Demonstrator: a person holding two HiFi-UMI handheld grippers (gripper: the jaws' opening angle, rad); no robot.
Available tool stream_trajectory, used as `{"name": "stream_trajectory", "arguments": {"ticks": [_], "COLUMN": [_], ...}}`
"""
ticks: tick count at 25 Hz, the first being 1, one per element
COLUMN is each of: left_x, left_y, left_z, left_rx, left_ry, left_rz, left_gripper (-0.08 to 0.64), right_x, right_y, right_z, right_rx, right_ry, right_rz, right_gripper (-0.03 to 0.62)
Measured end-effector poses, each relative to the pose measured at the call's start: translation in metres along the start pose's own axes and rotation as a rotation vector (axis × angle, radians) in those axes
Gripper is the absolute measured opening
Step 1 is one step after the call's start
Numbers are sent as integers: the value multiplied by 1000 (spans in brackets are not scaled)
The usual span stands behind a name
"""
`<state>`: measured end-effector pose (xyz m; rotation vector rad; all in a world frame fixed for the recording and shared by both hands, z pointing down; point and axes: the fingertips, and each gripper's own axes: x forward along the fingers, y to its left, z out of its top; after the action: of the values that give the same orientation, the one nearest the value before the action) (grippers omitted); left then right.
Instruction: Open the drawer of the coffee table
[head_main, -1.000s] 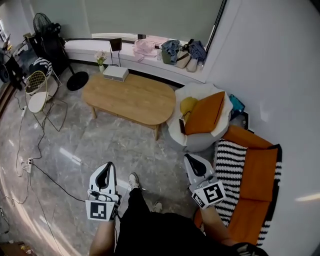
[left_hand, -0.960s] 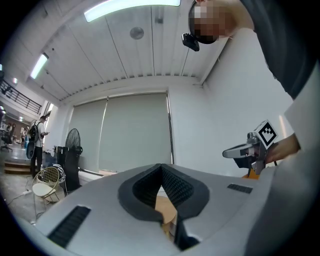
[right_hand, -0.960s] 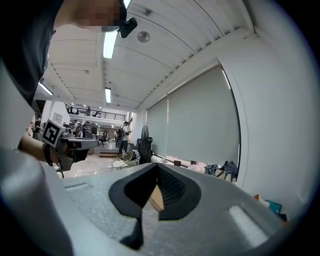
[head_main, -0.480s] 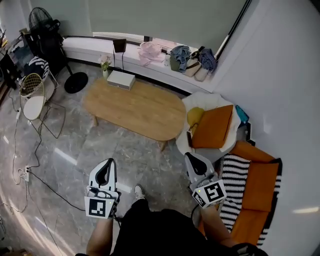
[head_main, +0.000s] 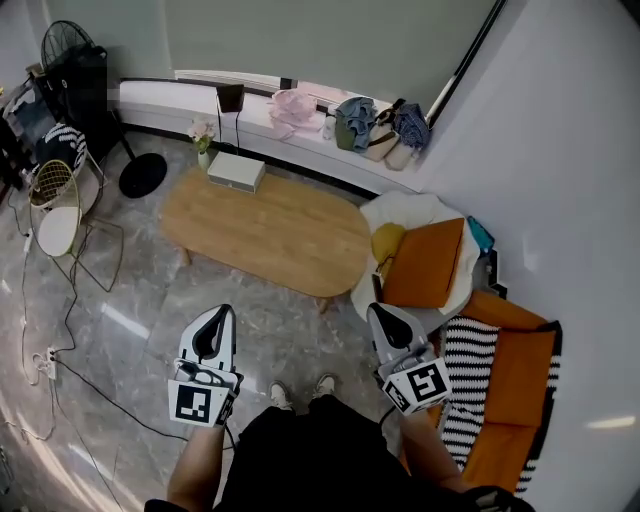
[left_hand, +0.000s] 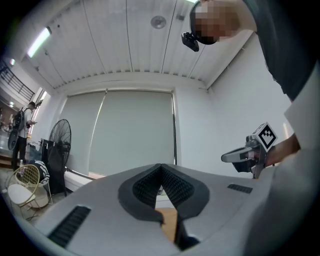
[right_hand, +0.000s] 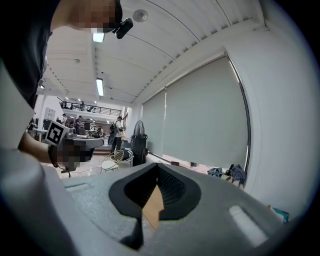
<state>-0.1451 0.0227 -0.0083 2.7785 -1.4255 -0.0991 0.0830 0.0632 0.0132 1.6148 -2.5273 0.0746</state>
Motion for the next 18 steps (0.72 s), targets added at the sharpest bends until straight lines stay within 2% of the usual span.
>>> {"name": "stream_trajectory", "arguments": {"ticks": [3,6,8,11,14,18], "left_x": [7,12,20,28,33,42], "left_y": [-6,-11,-15,-16,-21,-25], "left_z": [1,-1,8,9,7,3], "left_rx": [-9,28,20,52,23,28], "left_ry": [-5,27,0,0,4,17], "left_rz": [11,27,46,71,88,96], "left_gripper": [6,7,6,6,6,7], "right_x": [8,11,15,19,26,36], "right_y": [-10,-24,-37,-49,-55,-61], "right_z": [3,9,9,6,5,5], "right_rx": [3,7,13,13,9,-5], "right_ry": [-21,-40,-42,-38,-35,-37], "right_rz": [12,27,37,58,83,110], "right_gripper": [5,5,5,5,5,5]}}
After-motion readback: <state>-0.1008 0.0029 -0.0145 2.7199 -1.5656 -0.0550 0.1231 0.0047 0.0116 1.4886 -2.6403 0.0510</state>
